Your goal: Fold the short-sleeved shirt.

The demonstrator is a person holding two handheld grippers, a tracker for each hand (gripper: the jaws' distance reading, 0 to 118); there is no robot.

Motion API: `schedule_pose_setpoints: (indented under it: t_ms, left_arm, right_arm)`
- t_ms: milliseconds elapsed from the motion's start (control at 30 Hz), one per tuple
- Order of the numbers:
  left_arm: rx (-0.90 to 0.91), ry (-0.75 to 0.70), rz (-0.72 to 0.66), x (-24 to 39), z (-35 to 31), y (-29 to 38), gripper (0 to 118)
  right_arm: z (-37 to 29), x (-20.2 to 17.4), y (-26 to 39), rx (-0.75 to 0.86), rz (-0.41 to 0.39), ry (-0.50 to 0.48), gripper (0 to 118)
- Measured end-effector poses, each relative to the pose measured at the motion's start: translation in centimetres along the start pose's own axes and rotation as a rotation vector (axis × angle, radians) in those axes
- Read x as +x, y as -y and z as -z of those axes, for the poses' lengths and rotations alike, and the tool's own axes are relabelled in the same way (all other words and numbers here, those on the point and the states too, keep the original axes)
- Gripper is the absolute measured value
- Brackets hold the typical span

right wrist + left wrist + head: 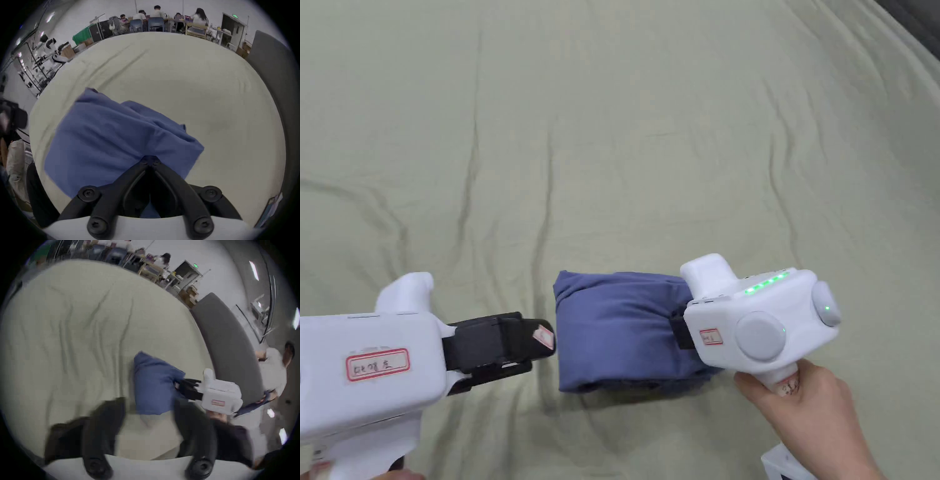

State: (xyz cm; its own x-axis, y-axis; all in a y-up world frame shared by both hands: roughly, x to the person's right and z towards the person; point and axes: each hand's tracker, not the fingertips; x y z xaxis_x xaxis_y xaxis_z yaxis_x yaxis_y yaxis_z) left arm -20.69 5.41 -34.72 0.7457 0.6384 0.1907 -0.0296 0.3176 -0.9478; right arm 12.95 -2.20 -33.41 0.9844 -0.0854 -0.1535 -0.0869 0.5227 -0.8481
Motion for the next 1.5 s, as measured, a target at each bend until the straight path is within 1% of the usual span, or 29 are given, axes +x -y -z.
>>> schedule_pose_setpoints:
  t_ms: [33, 67, 100, 133, 200, 267, 333, 400, 433, 467, 500, 533, 567, 633, 667, 733, 800, 867, 967, 1067, 1200, 1333, 1500]
  left_arm:
    - [-0.01, 0.05, -0.01, -0.8, 1.2, -0.1, 85]
    - [-0.045, 0.062, -0.044, -1.4, 2.4, -0.3, 85]
    - [-0.063, 0.036, -0.052, -1.7, 3.7, -0.5, 85]
    - [-0.057, 0.023, -0.028, -2.1, 4.8, -1.0, 85]
    - [-0.1, -0.009, -0.005, -2.5, 7.3, -1.6, 85]
    - [-0.129, 0.003, 0.006, -2.5, 9.3, -2.2, 85]
    - [-0.145, 0.087, 0.008, -1.9, 10.7, -2.6, 85]
    - [-0.118, 0.174, 0.007, -1.5, 11.6, -3.0, 85]
    - [-0.114, 0.215, -0.014, -1.7, 12.3, -3.2, 85]
    - [-0.139, 0.245, -0.087, -2.0, 12.7, -3.3, 83]
    - [-0.12, 0.285, -0.132, -2.5, 12.7, -3.2, 66]
    - [-0.085, 0.319, -0.152, -3.8, 12.8, -3.7, 26]
    - [-0.073, 0.317, -0.187, -4.5, 12.8, -3.8, 26]
    - [-0.107, 0.302, -0.166, -5.1, 12.5, -3.9, 26]
    - [-0.104, 0.312, -0.176, -5.1, 12.0, -3.6, 26]
    - [-0.092, 0.375, -0.233, -6.0, 11.4, -3.6, 26]
    - [-0.092, 0.41, -0.242, -7.0, 10.3, -3.7, 26]
    - [-0.079, 0.382, -0.224, -7.8, 8.4, -4.1, 26]
    - [-0.074, 0.296, -0.157, -10.1, 4.3, -5.1, 26]
    - [-0.048, 0.177, -0.125, -12.9, -0.7, -6.2, 26]
    - [-0.036, 0.029, -0.101, -17.1, -7.2, -8.1, 26]
    - [-0.019, -0.095, -0.117, -20.8, -11.4, -9.3, 26]
    - [-0.028, -0.146, -0.135, -24.1, -13.7, -9.3, 26]
  right_arm:
    - [-0.4, 0.6, -0.2, 0.022, 0.026, -0.028, 2]
    - [-0.5, 1.3, -0.5, -0.005, 0.06, -0.067, 2]
    - [-0.6, 2.0, -0.5, -0.013, 0.072, -0.103, 2]
    - [-0.5, 2.6, -0.5, -0.015, 0.084, -0.13, 2]
    - [-0.2, 3.6, -0.5, -0.014, 0.109, -0.184, 2]
    - [-0.2, 4.3, -0.3, -0.011, 0.126, -0.212, 2]
    - [0.0, 4.7, -0.2, -0.006, 0.144, -0.228, 2]
    - [0.0, 4.7, 0.1, 0.004, 0.153, -0.233, 2]
    - [0.0, 4.7, 0.1, 0.008, 0.157, -0.234, 2]
    - [-0.1, 4.6, 0.1, 0.012, 0.156, -0.231, 2]
    - [-0.3, 4.3, 0.2, 0.017, 0.148, -0.226, 2]
    - [-0.4, 4.1, 0.2, 0.02, 0.135, -0.218, 2]
    - [-0.7, 3.9, 0.2, 0.03, 0.12, -0.206, 2]
    - [-1.4, 3.6, 0.2, 0.048, 0.114, -0.21, 2]
    - [-1.9, 3.4, 0.2, 0.065, 0.099, -0.205, 2]
    - [-3.1, 3.0, 0.1, 0.099, 0.094, -0.206, 2]
    - [-4.7, 2.5, -0.3, 0.141, 0.094, -0.218, 2]
    - [-6.2, 1.7, -0.9, 0.171, 0.072, -0.201, 2]
    - [-7.5, 0.1, -2.3, 0.198, 0.039, -0.19, 2]
    - [-7.9, -2.1, -3.8, 0.22, 0.002, -0.183, 2]
    - [-7.6, -5.5, -5.5, 0.242, -0.022, -0.227, 2]
    - [-6.8, -9.0, -6.8, 0.246, -0.054, -0.264, 2]
    - [-5.0, -12.9, -8.0, 0.224, -0.1, -0.293, 2]
